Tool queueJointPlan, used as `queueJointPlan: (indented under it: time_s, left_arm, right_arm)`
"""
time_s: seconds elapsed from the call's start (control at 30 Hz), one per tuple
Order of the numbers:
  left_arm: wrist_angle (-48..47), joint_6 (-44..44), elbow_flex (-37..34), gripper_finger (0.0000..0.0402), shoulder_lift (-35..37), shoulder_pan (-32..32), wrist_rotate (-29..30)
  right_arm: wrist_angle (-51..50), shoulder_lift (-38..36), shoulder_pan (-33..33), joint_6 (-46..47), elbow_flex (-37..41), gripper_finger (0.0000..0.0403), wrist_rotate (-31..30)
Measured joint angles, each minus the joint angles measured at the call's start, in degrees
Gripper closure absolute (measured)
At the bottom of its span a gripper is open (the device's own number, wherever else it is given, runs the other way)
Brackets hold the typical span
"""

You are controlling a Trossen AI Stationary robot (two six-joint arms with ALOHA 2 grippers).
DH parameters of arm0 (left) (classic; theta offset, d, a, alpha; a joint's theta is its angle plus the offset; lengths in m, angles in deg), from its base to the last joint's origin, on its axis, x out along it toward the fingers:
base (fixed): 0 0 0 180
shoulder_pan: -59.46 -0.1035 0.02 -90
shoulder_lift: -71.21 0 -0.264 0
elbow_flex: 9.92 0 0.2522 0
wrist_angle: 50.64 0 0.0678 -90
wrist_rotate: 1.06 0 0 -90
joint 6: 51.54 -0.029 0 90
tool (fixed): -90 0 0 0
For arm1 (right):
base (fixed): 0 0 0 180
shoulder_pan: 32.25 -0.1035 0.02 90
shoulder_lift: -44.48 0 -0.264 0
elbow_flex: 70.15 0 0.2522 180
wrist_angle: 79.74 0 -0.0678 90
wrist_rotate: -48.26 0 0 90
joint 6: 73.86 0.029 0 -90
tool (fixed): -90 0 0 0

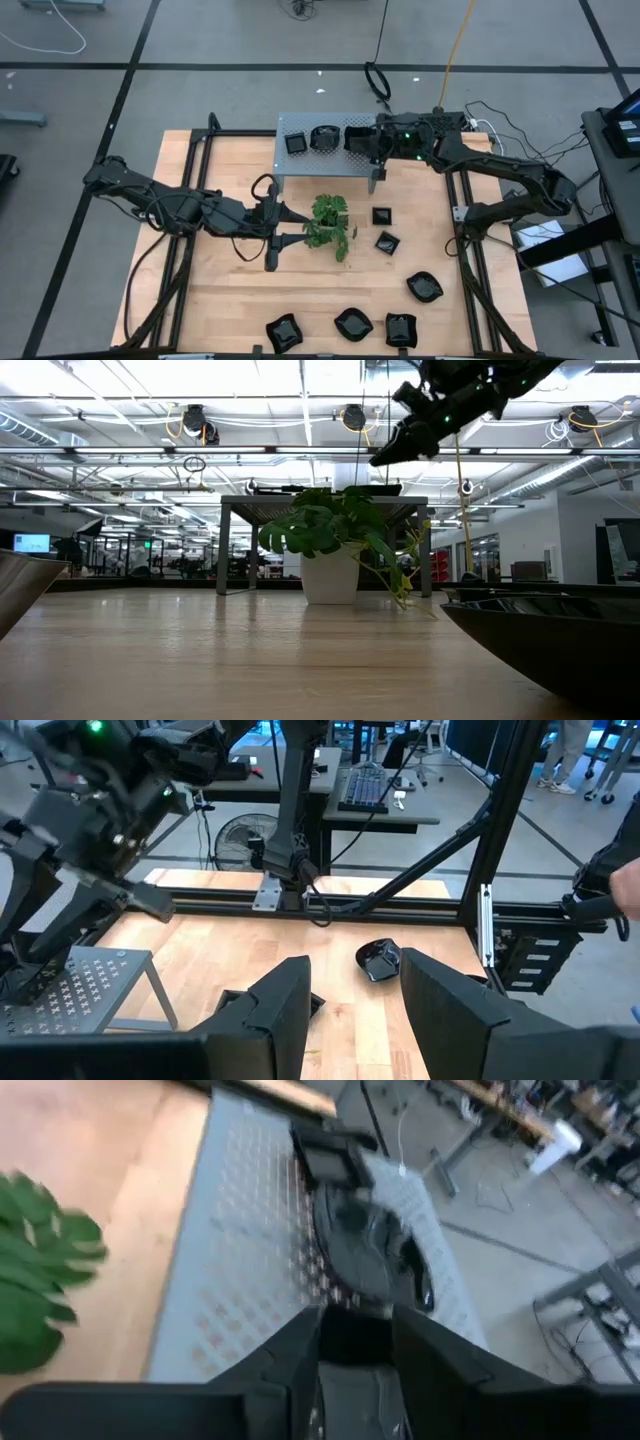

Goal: Pick & Place Mini shaped plates
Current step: Stack the black distorted square shaped plate on top of the other black distorted square shaped plate on the shelf

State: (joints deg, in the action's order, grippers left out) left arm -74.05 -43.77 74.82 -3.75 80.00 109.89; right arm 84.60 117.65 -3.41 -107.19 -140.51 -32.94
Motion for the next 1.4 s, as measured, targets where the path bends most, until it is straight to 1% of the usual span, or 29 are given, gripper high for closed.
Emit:
queueJointPlan:
  time_s: [0.17, 0.27, 0.43, 0.53, 0.77, 0.97, 1.1, 1.23, 1.3, 1.4]
  left_arm:
    - [0.0, -0.19, 0.0, 0.0243, 0.0, 0.0, 0.0]
    - [0.16, -0.16, 0.0, 0.0243, 0.0, 0.0, 0.0]
    - [-0.07, 0.31, 0.0, 0.0243, 0.02, 0.0, 0.0]
    - [-0.91, 0.33, 0.0, 0.0243, 0.02, 0.09, 0.0]
    - [-2.21, 1.69, 0.0, 0.0243, 0.02, 0.15, -0.02]
    - [-2.03, 3.33, 0.0, 0.0243, 0.02, 0.15, -0.04]
    - [-2.02, 3.34, 0.0, 0.0243, 0.02, 0.15, -0.03]
    - [-2.41, 3.37, 0.0, 0.0243, 0.02, 0.12, -0.04]
    - [-2.79, 3.48, 0.0, 0.0243, 0.02, 0.11, -0.03]
    - [-4.05, 3.52, 0.0, 0.0243, 0.02, 0.11, -0.04]
  right_arm:
    - [-2.41, -4.4, -5.54, 6.95, 0.0, 0.0288, 0.02]
    - [-8.12, -7.13, -10.41, 11.36, -0.02, 0.0293, -1.67]
    - [-21.55, -9.76, -22.19, 17.86, 0.0, 0.0295, -8.56]
    - [-26.0, -9.95, -30.34, 24.78, 1.12, 0.0295, -10.44]
    - [-26.65, -9.47, -48.54, 42.75, 5.1, 0.0295, -10.58]
    - [-25.02, -7.91, -60.66, 58.08, 7.11, 0.0296, -12.05]
    - [-23.05, -4.33, -65.44, 65.05, 7.67, 0.0296, -11.82]
    - [-21.37, -0.04, -67.57, 65.68, 7.72, 0.0295, -11.75]
    - [-20.68, 1.89, -67.86, 67.66, 7.72, 0.029, -11.6]
    - [-18.42, 4.34, -67.97, 71.96, 7.72, 0.0275, -8.08]
